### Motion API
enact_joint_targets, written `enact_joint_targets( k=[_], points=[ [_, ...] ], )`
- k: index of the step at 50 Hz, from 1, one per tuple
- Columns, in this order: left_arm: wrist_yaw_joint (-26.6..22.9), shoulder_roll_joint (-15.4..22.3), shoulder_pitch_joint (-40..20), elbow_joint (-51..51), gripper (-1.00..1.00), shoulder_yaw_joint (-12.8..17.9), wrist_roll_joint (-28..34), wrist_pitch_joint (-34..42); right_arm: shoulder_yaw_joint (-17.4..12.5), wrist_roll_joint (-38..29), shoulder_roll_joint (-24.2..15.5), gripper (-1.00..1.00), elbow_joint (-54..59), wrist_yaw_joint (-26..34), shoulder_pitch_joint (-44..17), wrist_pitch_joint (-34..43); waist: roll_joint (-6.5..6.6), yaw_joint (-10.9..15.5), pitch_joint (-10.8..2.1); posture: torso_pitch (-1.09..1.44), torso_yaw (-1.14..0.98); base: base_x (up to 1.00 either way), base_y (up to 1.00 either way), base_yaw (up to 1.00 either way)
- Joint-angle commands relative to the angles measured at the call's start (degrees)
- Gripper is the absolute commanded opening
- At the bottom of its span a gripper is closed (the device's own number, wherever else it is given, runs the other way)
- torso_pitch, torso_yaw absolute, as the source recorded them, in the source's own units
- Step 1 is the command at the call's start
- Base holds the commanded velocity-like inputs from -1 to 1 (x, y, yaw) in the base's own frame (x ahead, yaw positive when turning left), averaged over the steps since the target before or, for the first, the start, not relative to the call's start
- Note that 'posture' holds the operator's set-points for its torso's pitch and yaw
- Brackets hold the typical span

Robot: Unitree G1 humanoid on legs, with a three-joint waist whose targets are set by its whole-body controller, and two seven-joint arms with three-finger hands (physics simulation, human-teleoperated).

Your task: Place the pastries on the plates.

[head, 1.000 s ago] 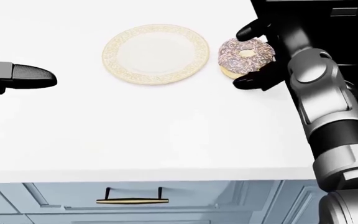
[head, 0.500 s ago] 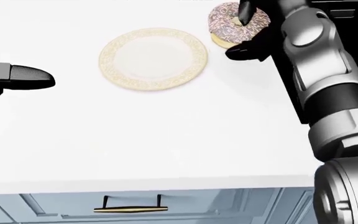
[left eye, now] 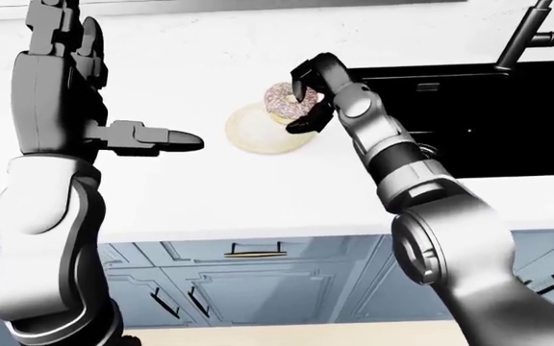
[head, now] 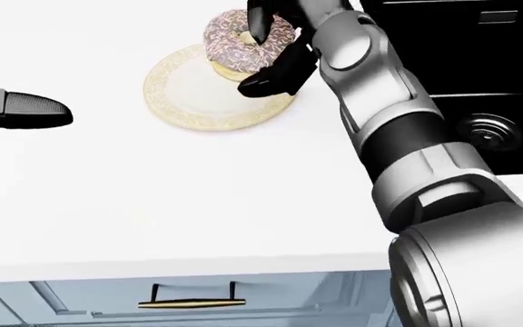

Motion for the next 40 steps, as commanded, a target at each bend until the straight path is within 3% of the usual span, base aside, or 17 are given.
enact_joint_targets(
  k=[1,22,40],
  points=[
    [0.3,0.7,-1.4,-1.5,1.0,0.5,0.1,-1.3,-0.2,0.1,-0.3,-1.0,-2.4,-0.6,-2.4,-1.8,0.32,-0.1,-1.7,0.0,0.0,0.0,0.0,0.0],
    [0.6,0.6,0.1,-2.5,1.0,0.8,-0.3,-1.3,-0.7,0.6,2.9,-0.96,-1.2,-3.6,-1.8,-2.7,0.8,-0.3,-1.87,0.0,0.0,0.0,0.0,0.0],
    [0.4,1.5,-1.0,-2.9,1.0,1.2,-0.4,0.1,-0.7,0.3,4.2,-0.24,-0.4,-4.7,-1.9,-3.0,1.1,-0.5,-1.89,0.0,0.0,0.0,0.0,0.0]
  ],
)
